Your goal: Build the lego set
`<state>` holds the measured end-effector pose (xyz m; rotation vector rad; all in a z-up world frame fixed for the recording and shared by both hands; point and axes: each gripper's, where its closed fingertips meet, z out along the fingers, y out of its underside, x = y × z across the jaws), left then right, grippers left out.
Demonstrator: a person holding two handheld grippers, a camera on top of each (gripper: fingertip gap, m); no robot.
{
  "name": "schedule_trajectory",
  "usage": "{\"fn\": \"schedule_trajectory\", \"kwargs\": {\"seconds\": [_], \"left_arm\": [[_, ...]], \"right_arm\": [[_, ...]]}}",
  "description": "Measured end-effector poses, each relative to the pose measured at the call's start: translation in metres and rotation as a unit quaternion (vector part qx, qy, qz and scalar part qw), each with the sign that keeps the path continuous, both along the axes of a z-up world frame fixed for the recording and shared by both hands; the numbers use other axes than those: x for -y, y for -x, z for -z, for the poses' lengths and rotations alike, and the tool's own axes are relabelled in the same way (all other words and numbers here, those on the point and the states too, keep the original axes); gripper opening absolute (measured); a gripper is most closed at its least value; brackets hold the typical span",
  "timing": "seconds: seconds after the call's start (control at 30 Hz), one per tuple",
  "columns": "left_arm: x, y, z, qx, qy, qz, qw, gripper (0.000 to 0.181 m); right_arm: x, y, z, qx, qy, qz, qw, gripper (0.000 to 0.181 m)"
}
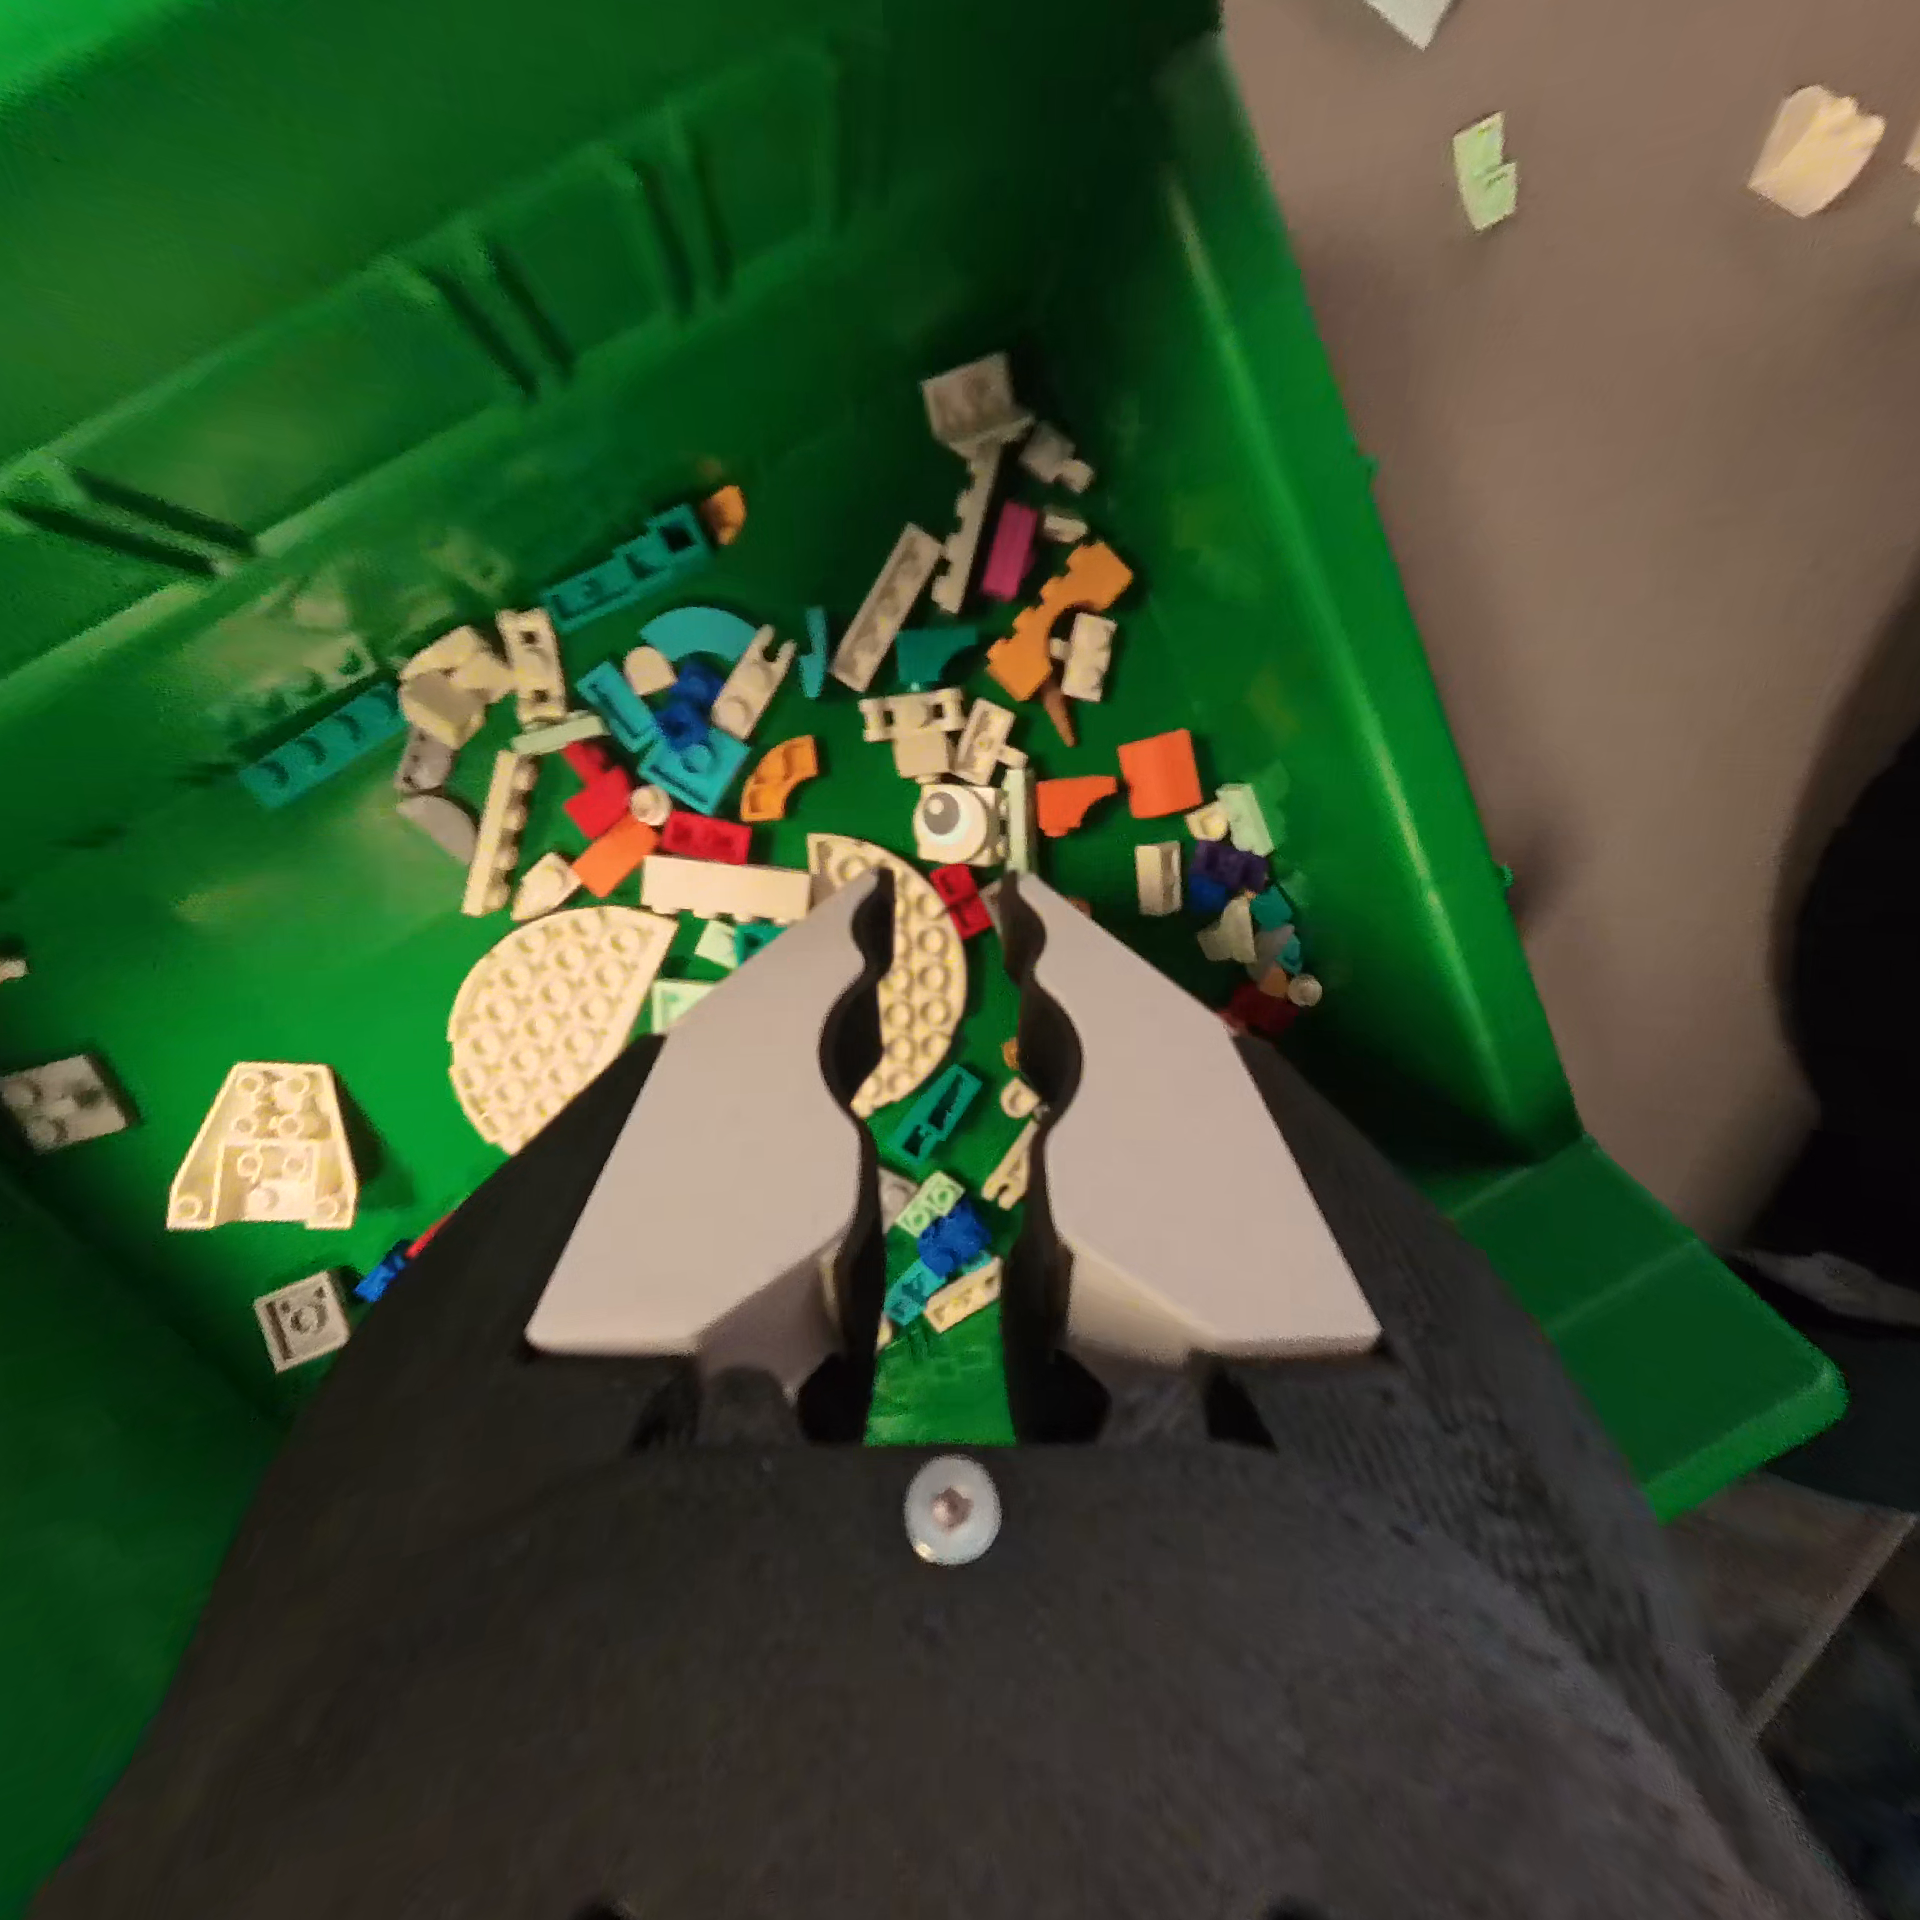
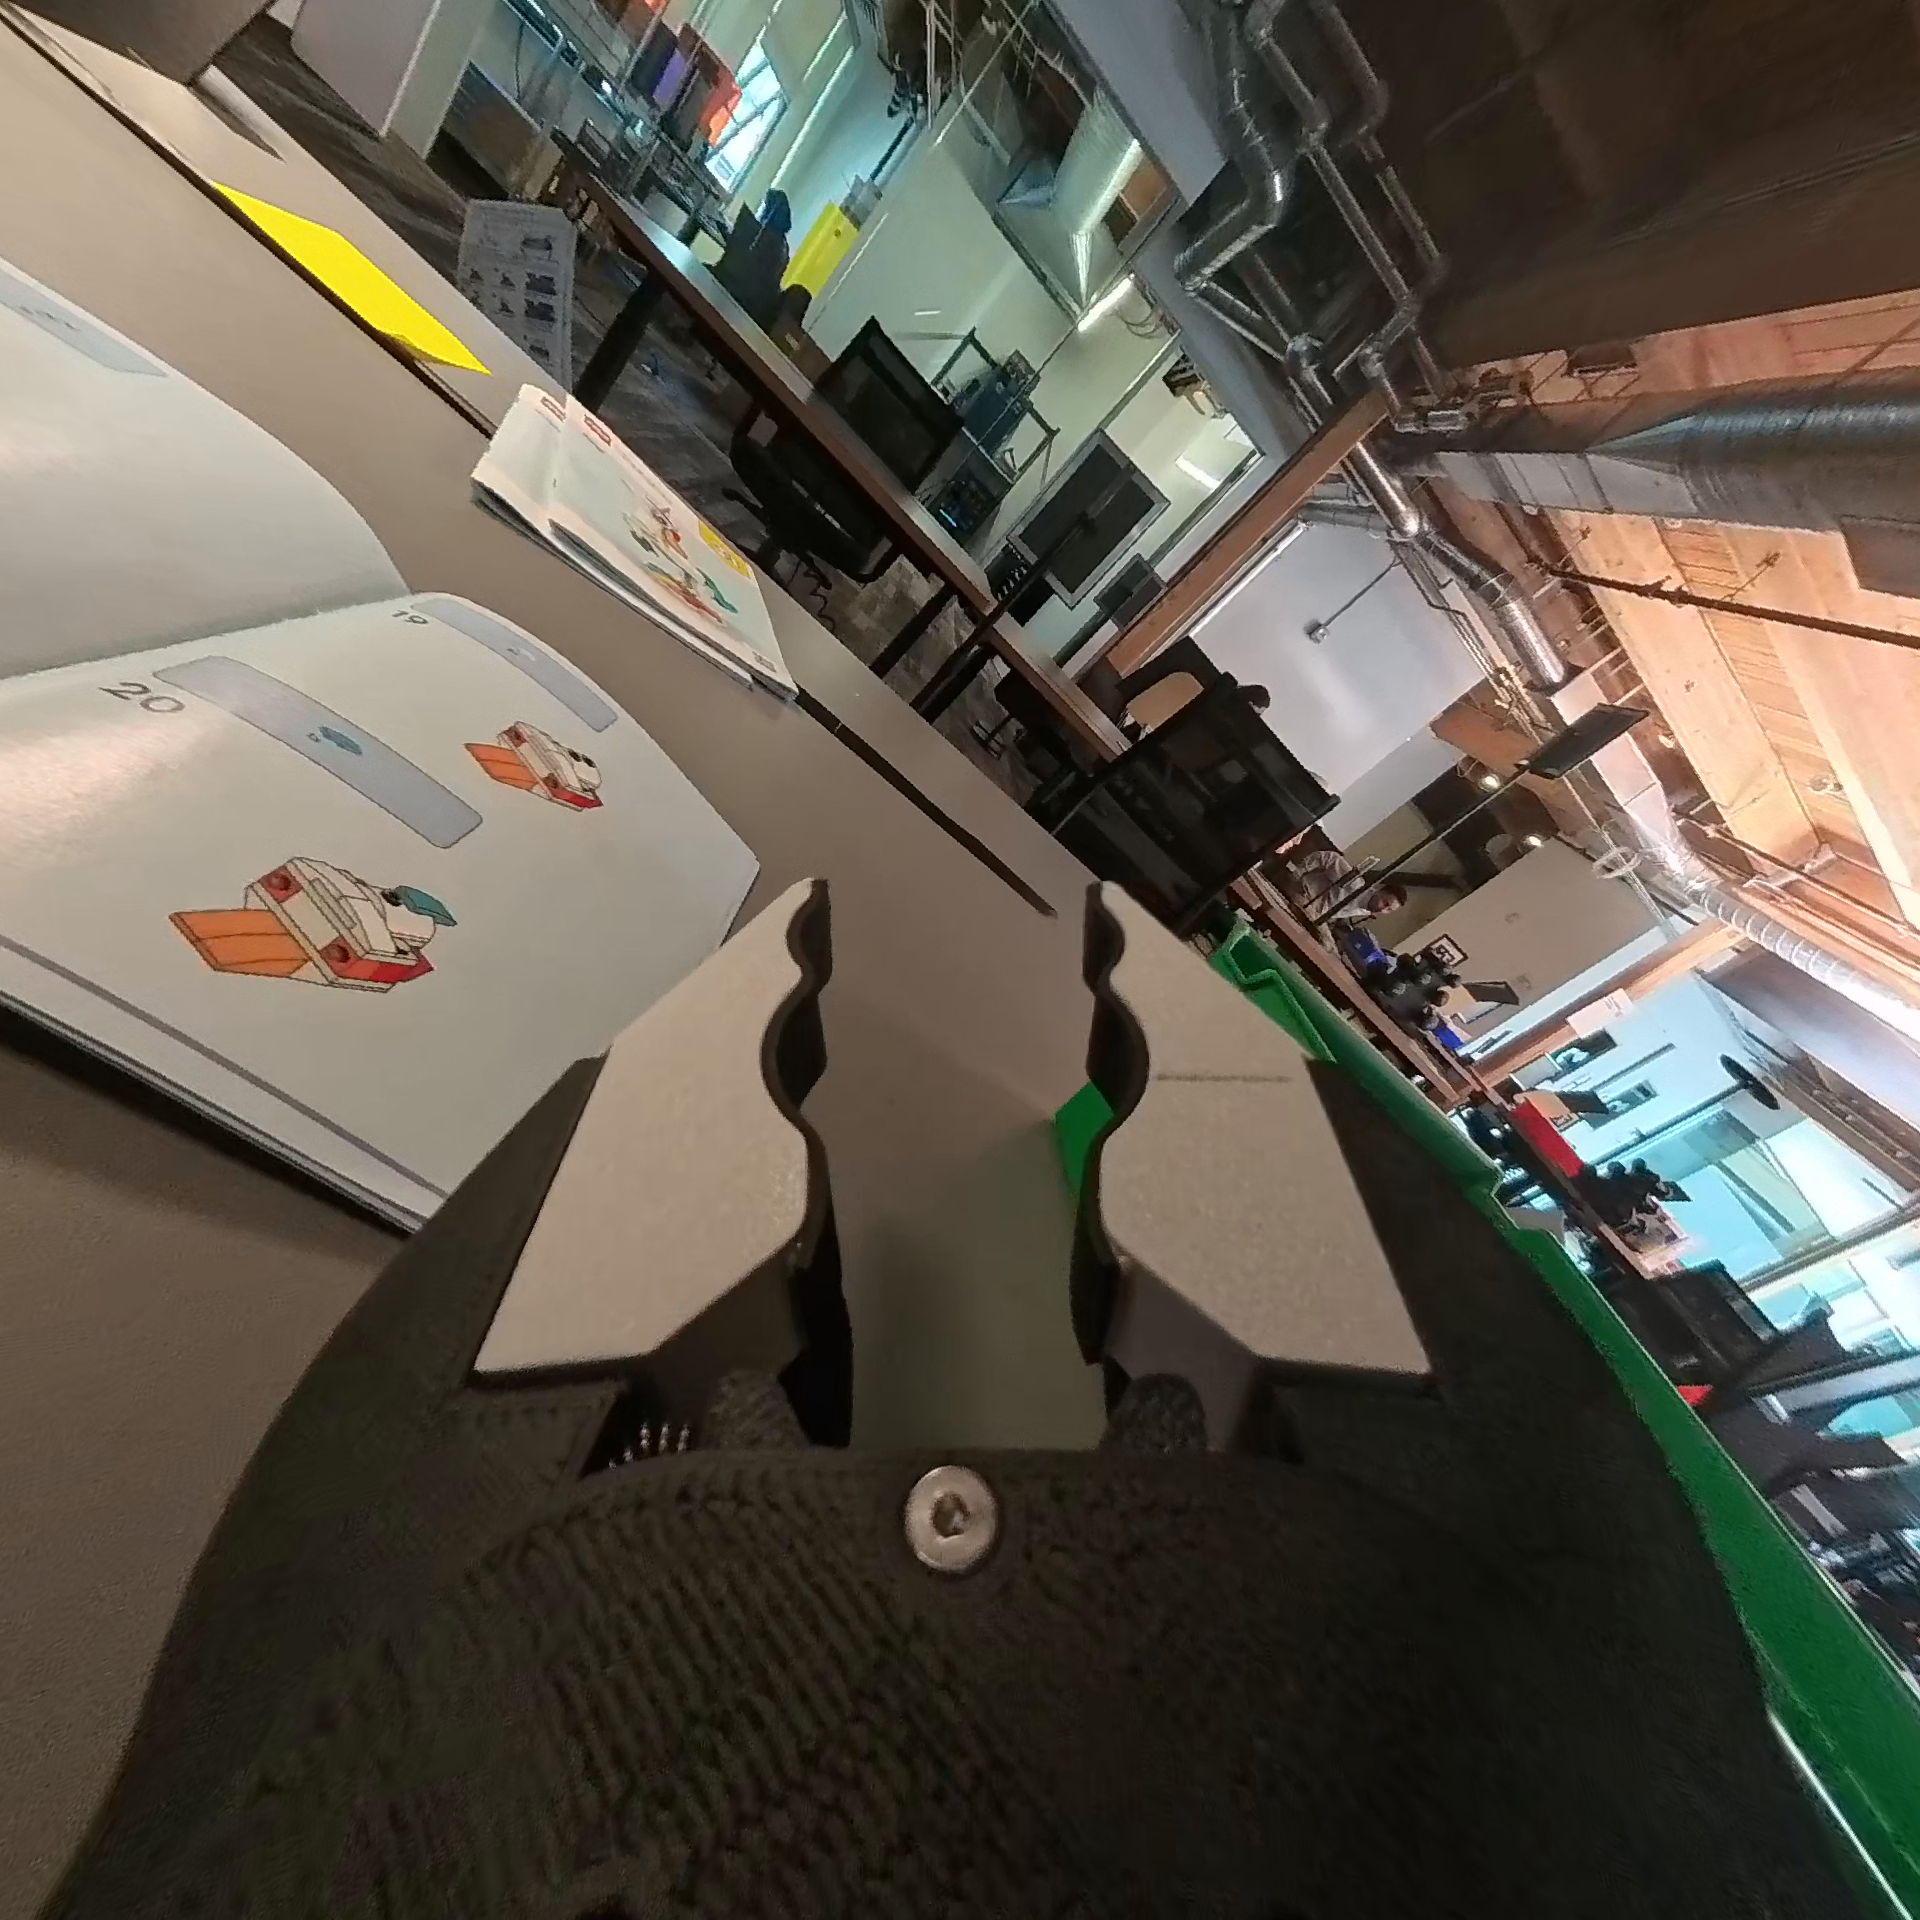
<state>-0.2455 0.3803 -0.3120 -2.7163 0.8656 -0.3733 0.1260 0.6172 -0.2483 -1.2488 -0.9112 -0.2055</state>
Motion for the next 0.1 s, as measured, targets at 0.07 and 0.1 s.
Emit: {"fn": "schedule_trajectory", "kwargs": {"seconds": [0.07, 0.1], "left_arm": [[-0.0012, 0.0054, -0.0052, 0.003, -0.011, -0.025, 1.000, 0.019], [-0.0025, 0.0084, -0.0087, 0.005, -0.019, -0.037, 0.999, 0.019]], "right_arm": [[0.0001, 0.0004, 0.0003, 0.001, 0.000, 0.000, 1.000, 0.047], [0.0002, 0.0006, 0.0005, 0.002, 0.000, 0.000, 1.000, 0.047]]}}
